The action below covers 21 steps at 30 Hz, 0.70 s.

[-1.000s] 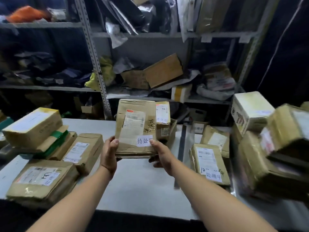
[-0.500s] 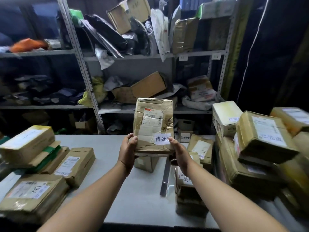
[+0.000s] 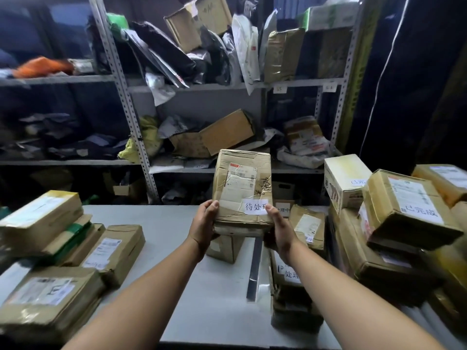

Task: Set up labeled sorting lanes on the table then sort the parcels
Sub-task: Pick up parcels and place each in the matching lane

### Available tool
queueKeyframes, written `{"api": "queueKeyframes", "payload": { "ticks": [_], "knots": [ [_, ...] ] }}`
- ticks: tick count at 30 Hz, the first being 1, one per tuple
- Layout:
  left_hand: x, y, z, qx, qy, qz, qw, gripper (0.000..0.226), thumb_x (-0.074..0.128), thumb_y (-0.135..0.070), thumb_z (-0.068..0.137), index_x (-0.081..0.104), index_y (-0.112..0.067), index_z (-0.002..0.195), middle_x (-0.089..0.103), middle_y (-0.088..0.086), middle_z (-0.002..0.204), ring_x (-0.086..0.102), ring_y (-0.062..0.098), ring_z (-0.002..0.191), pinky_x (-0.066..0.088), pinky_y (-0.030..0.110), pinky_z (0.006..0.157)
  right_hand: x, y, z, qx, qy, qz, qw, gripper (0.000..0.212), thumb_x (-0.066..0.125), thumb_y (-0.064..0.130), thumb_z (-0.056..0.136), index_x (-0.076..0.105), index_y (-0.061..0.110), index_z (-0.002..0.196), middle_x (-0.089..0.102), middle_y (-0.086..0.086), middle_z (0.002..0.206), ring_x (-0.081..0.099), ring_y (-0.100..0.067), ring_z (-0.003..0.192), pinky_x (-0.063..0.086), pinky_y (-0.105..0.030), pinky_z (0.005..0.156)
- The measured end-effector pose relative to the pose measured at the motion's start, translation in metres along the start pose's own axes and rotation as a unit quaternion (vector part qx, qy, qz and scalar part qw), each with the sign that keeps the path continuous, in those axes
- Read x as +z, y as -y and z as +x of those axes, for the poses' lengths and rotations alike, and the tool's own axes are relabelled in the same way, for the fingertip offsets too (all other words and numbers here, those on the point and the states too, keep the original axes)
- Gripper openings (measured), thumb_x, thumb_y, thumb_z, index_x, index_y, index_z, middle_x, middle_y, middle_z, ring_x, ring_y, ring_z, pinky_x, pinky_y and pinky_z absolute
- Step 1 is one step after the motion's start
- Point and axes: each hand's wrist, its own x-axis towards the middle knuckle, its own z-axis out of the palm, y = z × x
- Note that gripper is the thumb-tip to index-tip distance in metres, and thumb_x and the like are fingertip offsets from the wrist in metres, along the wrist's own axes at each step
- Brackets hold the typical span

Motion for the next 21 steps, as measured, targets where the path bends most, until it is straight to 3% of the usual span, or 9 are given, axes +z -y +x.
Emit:
{"api": "queueKeyframes", "payload": {
  "ticks": [3, 6, 9, 10, 12, 14, 16, 19, 21],
  "knots": [
    [-0.021, -0.009, 0.018, -0.019, 0.03, -0.025, 0.999, 0.027, 0.044, -0.045, 0.097, 0.067, -0.03, 0.097, 0.063, -0.005, 0.084, 0.054, 0.006, 0.066, 0.04, 0.021, 0.057, 0.018, 0.004, 0.027, 0.029, -0.007, 0.081, 0.996, 0.075, 0.081, 0.064, 0.066, 0.072, 0.013, 0.12, 0.077, -0.011, 0.109, 0.069, -0.024, 0.085, 0.05, -0.027, 0.062],
    [-0.041, -0.017, 0.039, -0.026, -0.02, -0.016, 0.999, 0.03, 0.039, -0.039, 0.103, 0.065, -0.025, 0.107, 0.069, -0.006, 0.097, 0.062, 0.009, 0.087, 0.045, 0.026, 0.068, 0.032, 0.01, 0.064, 0.024, -0.027, 0.121, 0.992, 0.09, 0.09, 0.054, 0.052, 0.068, 0.011, 0.127, 0.073, -0.018, 0.122, 0.07, -0.032, 0.111, 0.058, -0.035, 0.082],
    [-0.054, -0.026, 0.06, -0.009, -0.057, 0.012, 0.998, 0.033, 0.039, -0.031, 0.103, 0.063, -0.016, 0.118, 0.067, 0.002, 0.113, 0.06, 0.016, 0.107, 0.042, 0.035, 0.078, 0.046, 0.023, 0.089, 0.026, -0.025, 0.129, 0.991, 0.106, 0.096, 0.053, 0.044, 0.063, 0.007, 0.133, 0.072, -0.02, 0.123, 0.07, -0.037, 0.114, 0.055, -0.046, 0.1],
    [-0.056, -0.029, 0.067, -0.004, -0.062, 0.021, 0.998, 0.032, 0.04, -0.029, 0.103, 0.063, -0.014, 0.119, 0.067, 0.004, 0.114, 0.06, 0.017, 0.108, 0.042, 0.036, 0.079, 0.05, 0.028, 0.094, 0.028, -0.021, 0.112, 0.993, 0.098, 0.092, 0.057, 0.051, 0.064, 0.009, 0.132, 0.073, -0.018, 0.121, 0.071, -0.036, 0.112, 0.057, -0.044, 0.096],
    [-0.062, -0.031, 0.083, 0.009, -0.075, 0.04, 0.996, 0.026, 0.043, -0.024, 0.102, 0.064, -0.015, 0.114, 0.068, 0.008, 0.114, 0.061, 0.021, 0.108, 0.043, 0.036, 0.078, 0.057, 0.036, 0.101, 0.036, -0.042, 0.056, 0.997, 0.07, 0.077, 0.062, 0.072, 0.07, 0.014, 0.122, 0.077, -0.011, 0.112, 0.076, -0.026, 0.094, 0.059, -0.03, 0.069],
    [-0.064, -0.031, 0.096, 0.023, -0.082, 0.059, 0.995, 0.019, 0.047, -0.017, 0.1, 0.064, -0.017, 0.106, 0.068, 0.008, 0.107, 0.06, 0.022, 0.101, 0.043, 0.034, 0.073, 0.058, 0.035, 0.11, 0.044, -0.084, 0.02, 0.995, 0.053, 0.067, 0.06, 0.086, 0.071, 0.015, 0.115, 0.078, -0.007, 0.099, 0.071, -0.017, 0.071, 0.049, -0.019, 0.047],
    [-0.064, -0.031, 0.106, 0.036, -0.085, 0.067, 0.993, 0.019, 0.048, -0.009, 0.097, 0.064, -0.013, 0.105, 0.067, 0.007, 0.097, 0.059, 0.021, 0.091, 0.043, 0.032, 0.068, 0.061, 0.032, 0.117, 0.056, -0.103, -0.009, 0.993, 0.052, 0.065, 0.06, 0.088, 0.07, 0.015, 0.115, 0.076, -0.004, 0.09, 0.067, -0.015, 0.067, 0.045, -0.02, 0.046],
    [-0.066, -0.027, 0.113, 0.049, -0.093, 0.066, 0.992, 0.022, 0.045, 0.001, 0.092, 0.065, -0.006, 0.1, 0.063, 0.009, 0.088, 0.056, 0.022, 0.083, 0.042, 0.03, 0.064, 0.063, 0.028, 0.128, 0.083, -0.116, -0.027, 0.989, 0.058, 0.063, 0.064, 0.088, 0.069, 0.015, 0.118, 0.075, -0.005, 0.095, 0.067, -0.018, 0.077, 0.046, -0.024, 0.053],
    [-0.068, -0.025, 0.114, 0.058, -0.1, 0.066, 0.991, 0.023, 0.044, 0.004, 0.089, 0.065, -0.006, 0.093, 0.062, 0.01, 0.085, 0.054, 0.021, 0.08, 0.041, 0.029, 0.062, 0.064, 0.029, 0.129, 0.105, -0.11, -0.04, 0.988, 0.057, 0.058, 0.065, 0.091, 0.07, 0.014, 0.115, 0.074, -0.004, 0.088, 0.067, -0.016, 0.071, 0.046, -0.02, 0.045]
  ]
}}
